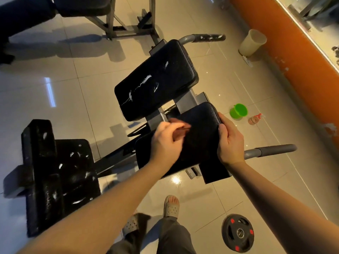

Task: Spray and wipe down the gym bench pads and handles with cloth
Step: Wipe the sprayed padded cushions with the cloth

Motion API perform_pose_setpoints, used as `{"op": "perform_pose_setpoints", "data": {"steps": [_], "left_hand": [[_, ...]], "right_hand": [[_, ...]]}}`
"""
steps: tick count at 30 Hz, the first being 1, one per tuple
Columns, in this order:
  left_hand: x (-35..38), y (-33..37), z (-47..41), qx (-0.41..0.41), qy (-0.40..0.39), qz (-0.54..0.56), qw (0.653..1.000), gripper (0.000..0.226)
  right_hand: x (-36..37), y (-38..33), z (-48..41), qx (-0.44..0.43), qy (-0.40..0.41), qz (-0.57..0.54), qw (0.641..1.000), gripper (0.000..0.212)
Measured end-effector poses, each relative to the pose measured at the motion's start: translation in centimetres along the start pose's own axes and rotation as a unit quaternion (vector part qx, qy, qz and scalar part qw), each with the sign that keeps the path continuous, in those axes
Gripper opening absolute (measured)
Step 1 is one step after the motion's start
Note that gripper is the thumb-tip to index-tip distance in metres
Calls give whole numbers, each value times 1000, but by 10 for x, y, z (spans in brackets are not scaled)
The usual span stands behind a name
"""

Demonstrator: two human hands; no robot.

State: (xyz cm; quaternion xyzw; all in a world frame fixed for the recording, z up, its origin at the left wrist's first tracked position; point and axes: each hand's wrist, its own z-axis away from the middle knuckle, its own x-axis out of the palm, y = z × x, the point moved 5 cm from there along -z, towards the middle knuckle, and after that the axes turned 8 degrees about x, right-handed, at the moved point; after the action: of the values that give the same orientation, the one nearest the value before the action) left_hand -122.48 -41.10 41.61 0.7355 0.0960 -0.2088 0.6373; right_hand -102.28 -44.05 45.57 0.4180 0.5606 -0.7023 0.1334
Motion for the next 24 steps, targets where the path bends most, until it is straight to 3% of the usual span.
{"op": "perform_pose_setpoints", "data": {"steps": [4, 6, 9, 11, 16, 19, 21, 24], "left_hand": [[17, 30, 21, 142, -88, -11, 986, 40], [0, -13, 45, 113, -91, -34, 989, 46], [-39, -91, 65, -60, -37, -62, 996, 40], [-47, -101, 55, -119, -3, -61, 991, 33], [-1, -5, -15, -16, 21, 6, 1000, 26], [22, 36, -11, 97, -53, 22, 994, 35], [19, 22, 20, 143, -87, 7, 986, 43], [-15, -56, 63, 29, -63, -22, 997, 48]], "right_hand": [[-1, 2, -2, -4, 0, -3, 1000, 48], [0, 2, -1, -8, 0, -1, 1000, 47], [1, 3, -2, -5, 0, -10, 1000, 48], [2, 4, -2, -2, -1, -10, 1000, 48], [1, 4, -2, -6, 4, -6, 1000, 48], [0, 5, -3, -10, 5, -5, 1000, 47], [0, 5, -3, -14, 5, -1, 1000, 46], [1, 5, -2, -10, 4, -6, 1000, 47]]}}
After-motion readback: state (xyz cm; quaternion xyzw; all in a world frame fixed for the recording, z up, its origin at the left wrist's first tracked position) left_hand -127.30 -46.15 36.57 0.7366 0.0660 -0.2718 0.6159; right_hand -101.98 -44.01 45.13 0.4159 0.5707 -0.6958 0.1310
